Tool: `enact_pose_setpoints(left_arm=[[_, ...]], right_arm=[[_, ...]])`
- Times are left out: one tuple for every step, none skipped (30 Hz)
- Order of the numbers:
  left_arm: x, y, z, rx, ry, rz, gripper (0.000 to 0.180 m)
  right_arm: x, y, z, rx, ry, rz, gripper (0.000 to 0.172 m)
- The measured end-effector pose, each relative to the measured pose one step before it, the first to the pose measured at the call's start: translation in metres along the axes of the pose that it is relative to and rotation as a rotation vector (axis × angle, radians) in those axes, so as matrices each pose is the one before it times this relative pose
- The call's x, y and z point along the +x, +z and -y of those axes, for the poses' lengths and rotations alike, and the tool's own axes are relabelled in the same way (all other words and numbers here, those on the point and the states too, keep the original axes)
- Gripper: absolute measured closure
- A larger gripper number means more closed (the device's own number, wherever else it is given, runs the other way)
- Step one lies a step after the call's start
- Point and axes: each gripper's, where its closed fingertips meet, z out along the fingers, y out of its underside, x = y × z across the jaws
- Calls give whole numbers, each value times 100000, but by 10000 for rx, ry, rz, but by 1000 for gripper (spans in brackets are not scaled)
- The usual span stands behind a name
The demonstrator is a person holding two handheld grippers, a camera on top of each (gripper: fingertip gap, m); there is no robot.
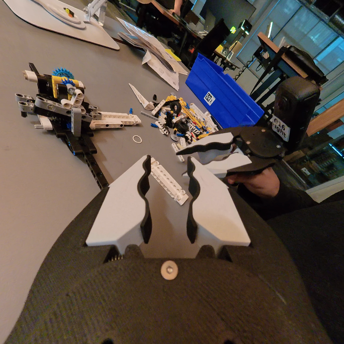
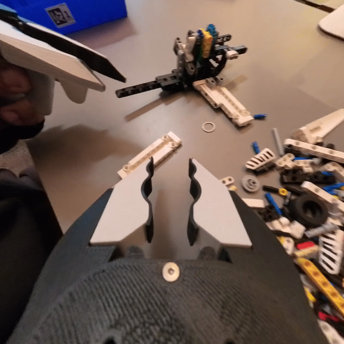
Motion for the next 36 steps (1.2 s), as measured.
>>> enact_pose_setpoints(left_arm=[[6,-36,18,14,0,8,143],[10,-41,-4,9,-13,-1,143],[-7,-30,-24,-2,-17,-1,143],[8,-29,2,1,-8,0,143],[29,-46,16,6,7,4,143],[33,-58,40,10,19,10,143],[41,-70,51,10,27,12,143],[18,-82,32,14,29,22,143],[-43,-68,16,11,20,34,143],[-52,-46,-15,5,-3,18,143],[-43,-18,-28,2,-31,-9,143],[-35,1,-6,10,-41,-17,143],[-21,18,-3,15,-33,-21,143],[3,22,5,12,-16,-17,143],[20,21,2,1,5,-11,143],[21,42,-8,-16,18,-7,143],[26,35,-16,-22,21,0,143],[18,20,-5,-13,19,1,143],[-11,2,9,-3,9,4,143],[-37,-28,29,13,7,11,143],[-65,-53,66,41,11,30,143],[-98,-79,94,62,10,41,143],[-136,-58,88,53,-6,36,143],[-72,-22,67,37,-23,-13,143],[165,8,130,68,11,-161,143],[239,37,151,87,8,-173,143],[122,89,114,56,-10,-79,143],[74,140,28,-4,3,-38,143],[129,174,-41,-53,38,-62,143],[184,202,-48,-53,70,-87,143],[148,189,-28,-41,66,-54,143],[116,170,-33,-34,46,-39,143],[101,165,-24,-25,24,-43,143],[49,133,-21,-24,-8,-29,143],[8,82,-32,-13,-15,-10,143],[1,31,-21,-2,-4,3,143]], right_arm=[[-596,365,21,-68,-28,137,130],[-434,404,-23,-88,-12,74,122],[-368,432,-56,-103,-8,77,114],[-357,469,-145,-151,-7,118,110],[-350,448,-173,-170,-2,167,107],[-204,409,-199,-172,-3,126,103],[6,309,-220,-187,-6,34,100],[73,166,-124,-127,-34,13,99],[106,36,107,20,-67,-4,100],[152,40,-23,-39,-49,-19,101],[177,-3,-26,-41,-72,-40,105],[138,-26,-48,-58,-86,-19,110],[-90,-37,-14,-38,-28,126,117],[-87,-28,16,-13,95,141,127],[60,5,24,16,138,52,129],[-13,-21,0,7,124,110,133],[-183,-25,-32,-29,160,229,138],[-110,-54,2,-15,206,194,142],[-58,-102,132,99,156,160,144],[-188,-315,504,380,80,219,161],[-361,-571,995,706,145,338,166],[-407,-741,1354,886,288,429,167],[-461,-840,1538,959,307,525,167],[-255,-836,1455,874,219,392,167],[-109,-763,1223,699,-9,241,167],[-198,-695,1057,595,-329,194,167],[-123,-595,818,448,-480,32,167],[-268,-512,709,367,-551,60,167],[-366,-449,712,353,-517,80,167],[-378,-372,681,314,-483,71,167],[-273,-262,551,232,-400,19,167],[-192,-162,376,128,-286,22,167],[-75,-70,147,13,-148,12,167],[42,-8,-17,-61,-48,-7,167],[224,-15,-130,-105,6,-84,167],[433,-57,-203,-156,17,-174,167]])
